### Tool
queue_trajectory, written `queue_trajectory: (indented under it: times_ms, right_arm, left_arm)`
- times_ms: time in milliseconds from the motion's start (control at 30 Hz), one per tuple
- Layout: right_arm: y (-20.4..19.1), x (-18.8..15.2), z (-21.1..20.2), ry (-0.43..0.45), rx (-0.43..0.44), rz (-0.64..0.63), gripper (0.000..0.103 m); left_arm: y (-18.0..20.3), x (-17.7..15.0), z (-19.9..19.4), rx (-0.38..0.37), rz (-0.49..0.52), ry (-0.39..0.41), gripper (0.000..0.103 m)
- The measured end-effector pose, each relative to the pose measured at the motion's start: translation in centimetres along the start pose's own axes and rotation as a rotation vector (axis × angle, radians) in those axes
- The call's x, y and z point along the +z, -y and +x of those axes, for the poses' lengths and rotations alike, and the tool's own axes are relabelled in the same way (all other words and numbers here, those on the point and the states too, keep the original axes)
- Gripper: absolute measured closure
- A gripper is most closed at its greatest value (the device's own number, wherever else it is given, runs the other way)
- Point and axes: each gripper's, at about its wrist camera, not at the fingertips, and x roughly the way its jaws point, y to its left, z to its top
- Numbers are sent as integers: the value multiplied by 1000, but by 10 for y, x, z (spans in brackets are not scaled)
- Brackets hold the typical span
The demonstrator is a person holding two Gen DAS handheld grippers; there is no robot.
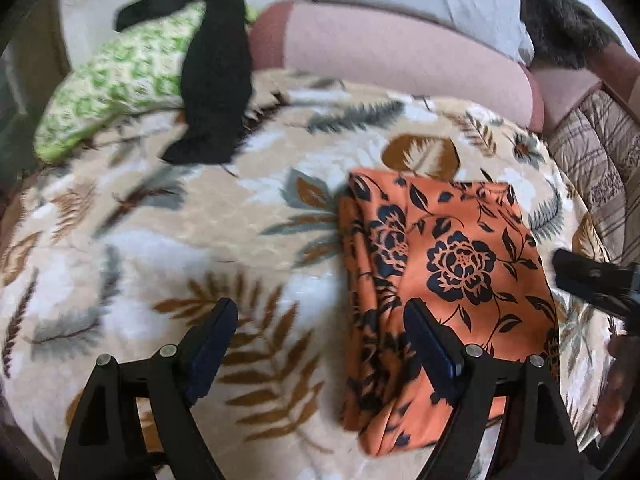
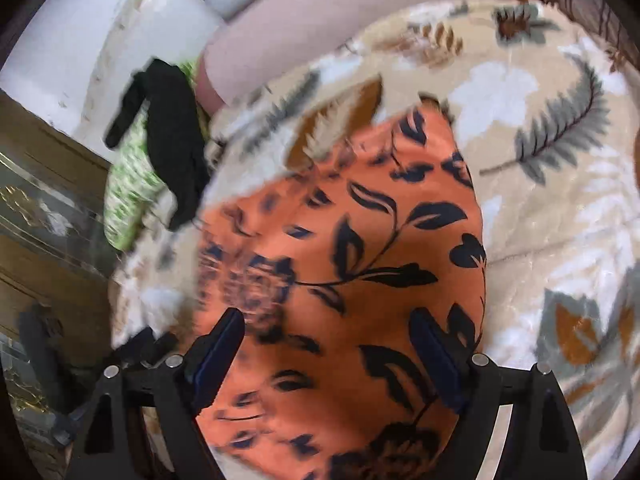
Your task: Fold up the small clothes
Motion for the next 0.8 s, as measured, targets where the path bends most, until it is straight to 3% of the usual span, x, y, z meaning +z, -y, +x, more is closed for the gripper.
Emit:
queue_trajectory:
  times_ms: [133, 267, 467, 600, 800]
  right_arm:
    - [-20, -26, -44, 100, -129, -85, 16]
    - [-16, -82, -76, 117, -257, -131, 16]
    - [-32, -155, -101, 106, -454, -220, 15]
    - [-55, -172, -114, 121, -516, -317, 14]
    - [-65, -168, -133, 153, -538, -294, 13]
  left_arm:
    - [-7, -27, -32, -5, 8, 40, 18]
    - [-9, -75, -73, 21, 39, 129, 13]
    - [3, -102, -107, 65, 24, 135, 11]
    - [22, -97, -128, 26, 54, 141, 10]
    - [36, -92, -141, 22, 63, 145, 6]
